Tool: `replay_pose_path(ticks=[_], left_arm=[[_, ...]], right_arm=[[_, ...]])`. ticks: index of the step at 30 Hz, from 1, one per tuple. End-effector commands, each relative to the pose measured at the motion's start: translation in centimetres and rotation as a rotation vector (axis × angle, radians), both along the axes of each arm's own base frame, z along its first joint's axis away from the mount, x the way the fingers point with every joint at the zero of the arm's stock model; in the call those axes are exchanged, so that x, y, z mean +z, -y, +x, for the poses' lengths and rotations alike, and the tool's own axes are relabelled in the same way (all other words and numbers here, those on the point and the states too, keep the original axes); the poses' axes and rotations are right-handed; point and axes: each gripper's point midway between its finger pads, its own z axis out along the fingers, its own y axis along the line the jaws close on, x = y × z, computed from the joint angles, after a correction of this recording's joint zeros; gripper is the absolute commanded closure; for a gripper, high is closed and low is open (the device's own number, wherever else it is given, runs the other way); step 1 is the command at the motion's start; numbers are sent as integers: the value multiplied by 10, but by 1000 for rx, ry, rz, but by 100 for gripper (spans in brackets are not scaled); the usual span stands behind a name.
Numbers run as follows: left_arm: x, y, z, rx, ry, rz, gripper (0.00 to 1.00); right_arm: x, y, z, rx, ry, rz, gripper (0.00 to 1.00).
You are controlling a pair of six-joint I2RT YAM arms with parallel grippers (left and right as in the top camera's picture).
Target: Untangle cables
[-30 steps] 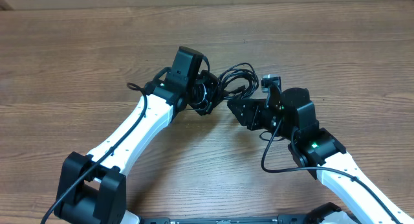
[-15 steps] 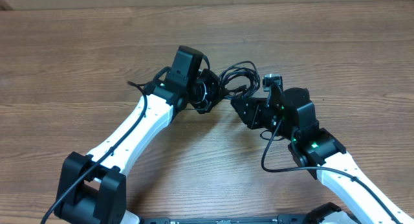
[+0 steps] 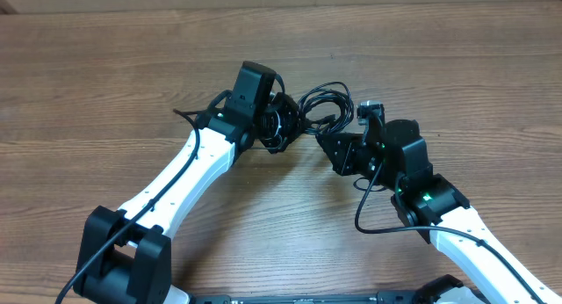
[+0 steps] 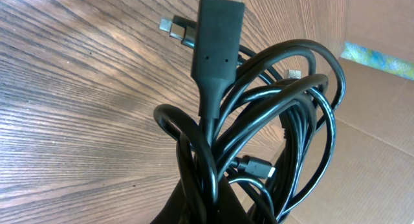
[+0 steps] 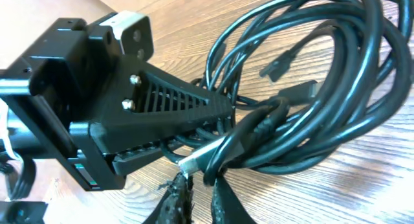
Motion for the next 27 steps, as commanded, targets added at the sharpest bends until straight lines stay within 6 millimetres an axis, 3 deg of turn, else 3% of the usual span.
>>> replay_pose_path(ticks=[1,8,17,21,22,23,27], left_arm=[[24,7,3,-36,82,-23,96],[24,7,4,-34,87,-24,96],[23,3,11,-7,107,-1,96],[22,-1,13,8,116,18,96],[21,-1,14,12,119,24,96],[21,-3,16,16,131,38,96],[19,-8,20,23,157,72,96]], right_arm=[[4,7,8,-52,21,-27,94],[-1,9,7,-59,3,-41,96],[-24,18,-6,-73,-96,-102,96],[-22,12,-10,-38,-103,-78,96],[-20,10,-10,-28,-101,-70,92],[-16,7,-11,-10,-92,-51,75],[-10,4,-7,-14,-74,-24,64]])
